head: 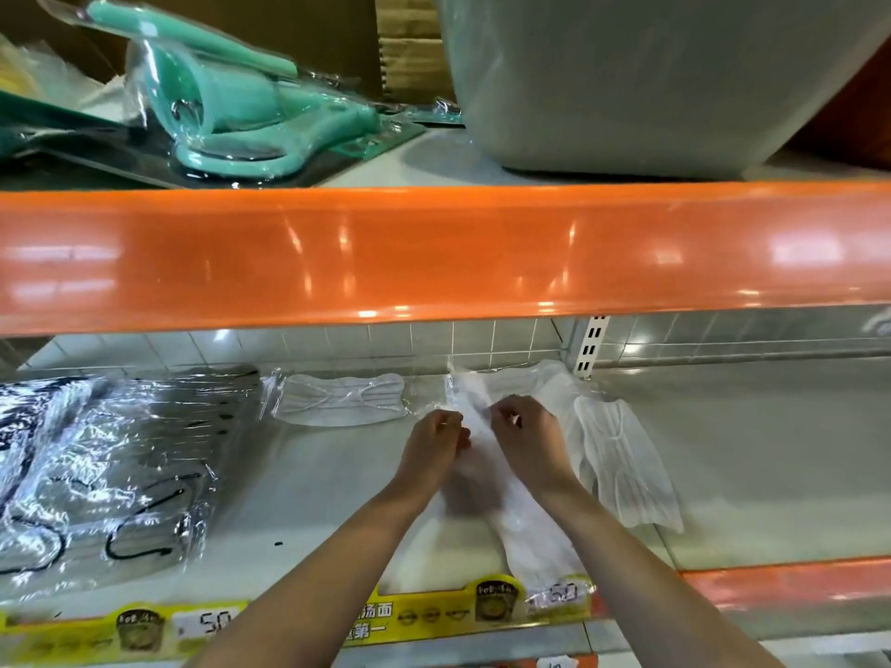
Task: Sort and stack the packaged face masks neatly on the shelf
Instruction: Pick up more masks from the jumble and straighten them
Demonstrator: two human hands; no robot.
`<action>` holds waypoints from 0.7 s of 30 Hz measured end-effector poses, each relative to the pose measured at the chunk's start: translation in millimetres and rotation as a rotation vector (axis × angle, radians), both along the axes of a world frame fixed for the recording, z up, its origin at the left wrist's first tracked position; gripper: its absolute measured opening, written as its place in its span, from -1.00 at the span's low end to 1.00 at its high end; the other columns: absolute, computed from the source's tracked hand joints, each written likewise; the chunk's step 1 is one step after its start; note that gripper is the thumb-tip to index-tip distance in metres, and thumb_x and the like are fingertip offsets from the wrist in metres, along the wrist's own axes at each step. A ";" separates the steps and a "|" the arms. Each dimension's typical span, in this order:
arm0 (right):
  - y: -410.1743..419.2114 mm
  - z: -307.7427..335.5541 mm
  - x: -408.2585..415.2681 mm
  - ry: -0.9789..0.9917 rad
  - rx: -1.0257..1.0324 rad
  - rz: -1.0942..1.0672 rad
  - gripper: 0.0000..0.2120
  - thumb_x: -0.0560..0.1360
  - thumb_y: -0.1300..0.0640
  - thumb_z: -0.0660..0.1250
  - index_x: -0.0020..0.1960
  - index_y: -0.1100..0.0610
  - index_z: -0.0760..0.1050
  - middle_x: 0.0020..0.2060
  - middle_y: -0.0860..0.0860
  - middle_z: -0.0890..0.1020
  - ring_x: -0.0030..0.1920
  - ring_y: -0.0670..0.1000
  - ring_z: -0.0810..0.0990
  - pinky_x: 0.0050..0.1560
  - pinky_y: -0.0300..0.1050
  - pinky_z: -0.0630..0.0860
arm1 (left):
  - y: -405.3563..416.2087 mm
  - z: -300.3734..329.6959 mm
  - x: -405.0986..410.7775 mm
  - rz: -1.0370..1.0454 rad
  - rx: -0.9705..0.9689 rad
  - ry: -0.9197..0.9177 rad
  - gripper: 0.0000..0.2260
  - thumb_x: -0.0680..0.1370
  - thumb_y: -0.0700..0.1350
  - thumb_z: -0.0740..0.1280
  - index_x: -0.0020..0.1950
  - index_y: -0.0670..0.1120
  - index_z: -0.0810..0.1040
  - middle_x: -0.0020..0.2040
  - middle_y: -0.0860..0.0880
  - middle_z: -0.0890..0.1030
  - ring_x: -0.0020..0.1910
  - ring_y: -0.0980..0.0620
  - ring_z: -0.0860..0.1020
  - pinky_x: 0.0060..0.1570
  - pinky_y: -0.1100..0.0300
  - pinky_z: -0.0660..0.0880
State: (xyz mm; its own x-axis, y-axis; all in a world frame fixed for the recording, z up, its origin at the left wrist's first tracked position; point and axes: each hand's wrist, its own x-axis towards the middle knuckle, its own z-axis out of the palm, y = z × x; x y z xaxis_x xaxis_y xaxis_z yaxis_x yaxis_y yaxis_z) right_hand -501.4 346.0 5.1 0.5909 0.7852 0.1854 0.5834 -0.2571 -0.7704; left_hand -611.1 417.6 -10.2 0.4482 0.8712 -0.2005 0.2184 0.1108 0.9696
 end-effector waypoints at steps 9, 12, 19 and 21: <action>-15.9 48.0 22.1 0.451 0.097 0.223 -0.80 0.54 0.30 0.15 -0.27 0.18 0.37 -0.39 0.04 0.33 -0.34 -0.04 0.27 -0.36 -0.18 0.18 | 0.4 11.6 -14.3 0.002 -0.220 -0.374 -0.66 0.49 0.07 0.38 0.11 -0.14 0.55 0.07 -0.15 0.64 0.06 -0.14 0.60 0.08 -0.01 0.53; -16.9 47.7 24.1 0.301 -0.032 0.214 -0.75 0.53 0.23 0.14 -0.32 0.10 0.28 -0.45 -0.06 0.31 -0.42 -0.11 0.24 -0.45 -0.29 0.19 | 5.3 14.7 -18.4 0.030 -0.288 -0.510 -0.94 0.52 -0.17 0.35 -0.16 -0.10 0.56 -0.13 -0.12 0.61 -0.12 -0.06 0.59 -0.11 0.12 0.51; -20.4 35.0 16.4 0.332 -0.146 0.300 -0.90 0.55 0.19 0.29 -0.14 0.14 0.48 -0.35 -0.04 0.46 -0.36 -0.10 0.42 -0.47 -0.33 0.38 | 6.7 19.0 -31.5 0.077 -0.209 -0.494 -0.89 0.52 -0.32 0.29 0.00 -0.19 0.56 -0.25 -0.04 0.61 -0.29 0.04 0.58 -0.35 0.24 0.50; -20.2 34.2 11.1 0.407 -0.145 0.288 -0.91 0.55 0.21 0.30 -0.13 0.15 0.50 -0.35 -0.04 0.50 -0.35 -0.10 0.45 -0.45 -0.30 0.40 | 6.2 18.7 -36.0 0.104 -0.204 -0.482 -0.86 0.50 -0.32 0.31 0.04 -0.21 0.57 -0.20 -0.08 0.62 -0.26 0.01 0.59 -0.33 0.21 0.52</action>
State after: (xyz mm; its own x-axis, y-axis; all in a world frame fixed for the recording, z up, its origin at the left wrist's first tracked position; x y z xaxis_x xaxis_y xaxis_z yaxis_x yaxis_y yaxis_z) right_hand -490.3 325.9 39.3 0.3490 0.9270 -0.1373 0.3064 -0.2514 -0.9181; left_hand -647.2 423.8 8.5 0.4450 0.8805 -0.1631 -0.2689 0.3051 0.9136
